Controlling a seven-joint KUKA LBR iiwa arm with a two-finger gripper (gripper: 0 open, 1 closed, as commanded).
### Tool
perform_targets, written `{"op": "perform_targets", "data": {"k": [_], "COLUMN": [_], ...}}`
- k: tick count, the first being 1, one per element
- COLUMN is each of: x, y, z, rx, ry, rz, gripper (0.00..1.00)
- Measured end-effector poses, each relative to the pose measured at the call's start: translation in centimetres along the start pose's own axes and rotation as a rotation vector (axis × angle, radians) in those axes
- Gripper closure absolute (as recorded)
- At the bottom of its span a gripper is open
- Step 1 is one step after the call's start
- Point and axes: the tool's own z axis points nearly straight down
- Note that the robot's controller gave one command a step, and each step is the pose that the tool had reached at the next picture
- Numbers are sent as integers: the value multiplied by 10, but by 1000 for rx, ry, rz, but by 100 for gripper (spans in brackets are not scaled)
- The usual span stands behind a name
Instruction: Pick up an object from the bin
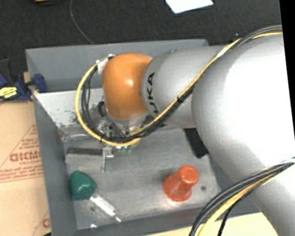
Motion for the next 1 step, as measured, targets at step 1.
{"op": "perform_targets", "data": {"k": [1], "x": [9], "y": [6], "z": [31], "rx": [-6], "ry": [-18], "rz": [111], "gripper": [0]}}
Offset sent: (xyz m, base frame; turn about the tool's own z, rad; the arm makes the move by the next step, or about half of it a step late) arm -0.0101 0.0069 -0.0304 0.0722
